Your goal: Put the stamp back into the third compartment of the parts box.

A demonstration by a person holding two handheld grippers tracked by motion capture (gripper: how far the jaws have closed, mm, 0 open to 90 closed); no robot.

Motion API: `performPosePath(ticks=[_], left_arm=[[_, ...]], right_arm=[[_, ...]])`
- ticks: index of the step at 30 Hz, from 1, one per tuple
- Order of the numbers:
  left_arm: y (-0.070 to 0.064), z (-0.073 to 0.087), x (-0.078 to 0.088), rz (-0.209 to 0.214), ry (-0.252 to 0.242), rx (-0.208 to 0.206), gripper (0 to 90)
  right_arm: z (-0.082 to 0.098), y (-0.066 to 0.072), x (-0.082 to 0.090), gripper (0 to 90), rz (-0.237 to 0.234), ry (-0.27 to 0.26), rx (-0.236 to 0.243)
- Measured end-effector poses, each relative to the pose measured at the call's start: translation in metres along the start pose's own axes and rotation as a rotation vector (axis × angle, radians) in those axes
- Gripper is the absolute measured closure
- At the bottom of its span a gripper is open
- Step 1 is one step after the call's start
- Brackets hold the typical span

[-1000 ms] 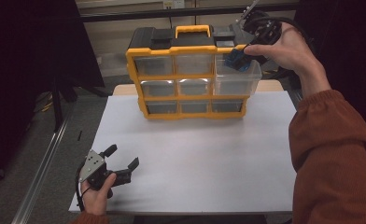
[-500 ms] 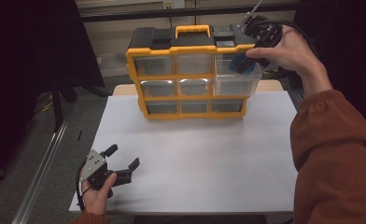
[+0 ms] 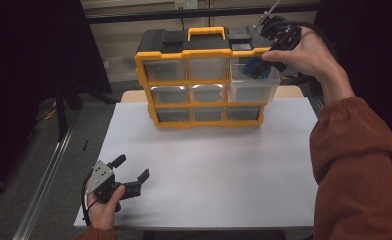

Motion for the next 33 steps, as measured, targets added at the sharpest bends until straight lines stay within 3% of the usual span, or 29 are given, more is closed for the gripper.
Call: performPosePath(ticks=[12, 16, 17, 20, 23, 26, 27, 33], left_arm=[[0.0, 0.0, -0.003, 0.005, 0.002, -0.002, 3.4], [0.0, 0.0, -0.003, 0.005, 0.003, 0.001, 3.4], [0.0, 0.0, -0.004, -0.001, 0.002, 0.009, 3.5], [-0.001, 0.0, -0.005, 0.0, 0.006, 0.014, 3.5], [-0.001, 0.0, -0.007, 0.003, 0.012, -0.002, 3.5], [-0.001, 0.001, -0.006, 0.003, 0.019, -0.001, 3.5], [-0.001, 0.001, -0.006, 0.0, 0.012, 0.005, 3.5], [0.0, 0.001, -0.004, -0.01, 0.017, 0.001, 3.5]], right_arm=[[0.002, -0.005, 0.004, 39.1, -0.016, -0.072, -0.038], [0.003, -0.005, 0.004, 32.8, -0.018, -0.085, -0.049], [0.002, -0.006, 0.005, 26.1, -0.014, -0.108, -0.054], [0.001, -0.007, 0.005, 22.2, -0.022, -0.126, -0.07], [0.002, -0.006, 0.004, 12.0, -0.028, -0.13, -0.078], [0.004, -0.008, 0.003, 11.2, -0.002, -0.154, -0.089], [0.006, -0.009, 0.003, 8.6, -0.004, -0.161, -0.111], [0.012, -0.013, 0.006, 5.4, -0.017, -0.213, -0.129]])
Point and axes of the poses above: each handheld gripper's, and its own axes: x roughly backward along the jaws, z roughly out of its underside, y roughly to its left, the point moved 6 cm from there along -x, roughly forward along the jaws, and after that the axes turned 7 degrees about -x, right-handed, at the moved point
